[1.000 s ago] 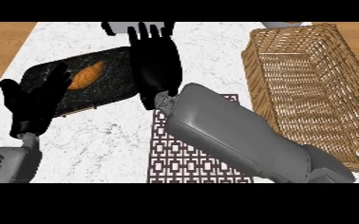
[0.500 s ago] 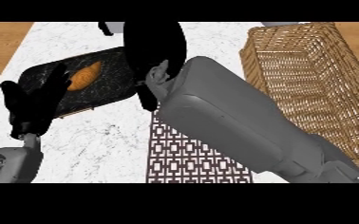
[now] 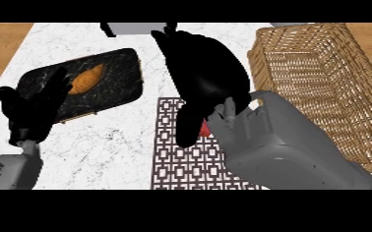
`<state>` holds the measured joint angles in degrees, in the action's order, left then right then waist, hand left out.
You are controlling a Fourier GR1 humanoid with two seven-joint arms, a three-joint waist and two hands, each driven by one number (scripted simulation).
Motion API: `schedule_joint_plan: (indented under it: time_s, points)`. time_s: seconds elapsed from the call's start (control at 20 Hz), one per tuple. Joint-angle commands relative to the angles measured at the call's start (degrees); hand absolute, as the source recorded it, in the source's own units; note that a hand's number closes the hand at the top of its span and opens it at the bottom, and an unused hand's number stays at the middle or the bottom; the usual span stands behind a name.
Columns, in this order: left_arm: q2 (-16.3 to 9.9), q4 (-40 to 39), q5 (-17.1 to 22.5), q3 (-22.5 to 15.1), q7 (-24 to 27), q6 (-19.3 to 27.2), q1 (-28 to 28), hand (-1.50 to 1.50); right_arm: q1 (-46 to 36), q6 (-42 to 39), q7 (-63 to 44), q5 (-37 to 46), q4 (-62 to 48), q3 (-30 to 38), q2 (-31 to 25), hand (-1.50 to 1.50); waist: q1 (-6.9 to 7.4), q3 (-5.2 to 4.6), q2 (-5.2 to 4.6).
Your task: Pick the bell pepper from the placemat and place it in the basket
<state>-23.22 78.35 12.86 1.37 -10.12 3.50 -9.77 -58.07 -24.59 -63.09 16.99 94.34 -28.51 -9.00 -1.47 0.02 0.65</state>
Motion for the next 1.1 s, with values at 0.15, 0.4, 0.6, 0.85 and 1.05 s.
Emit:
schedule_joint_plan:
  time_s: [0.15,0.4,0.6,0.85,1.05]
  points:
    - [0.36,-0.89,-0.35,0.83,0.33,-1.19,-0.73,0.0,18.18,0.06,-4.56,5.9,17.27,-5.02,-4.67,-1.5,0.39,0.0,-0.36]
    - [1.18,-0.52,-1.83,1.0,-1.56,-0.43,-3.26,0.0,25.11,4.75,3.42,16.35,15.32,-7.7,-3.45,-1.5,1.09,-0.01,-0.55]
    - [1.73,-4.87,-1.59,1.79,0.65,-2.83,-5.07,0.0,26.08,12.61,18.36,22.82,0.54,-5.97,-2.38,-1.5,1.58,-0.03,-0.83]
    - [1.76,0.66,-0.89,2.05,-1.67,-3.66,-2.08,0.0,30.3,23.08,25.13,26.62,-5.02,-5.93,2.73,-1.5,1.88,-0.01,-0.74]
    - [3.86,-0.38,-4.71,0.76,-0.26,-1.81,-2.78,0.0,29.34,23.67,29.8,28.73,-15.05,-3.84,4.77,-1.5,1.74,-0.02,-0.77]
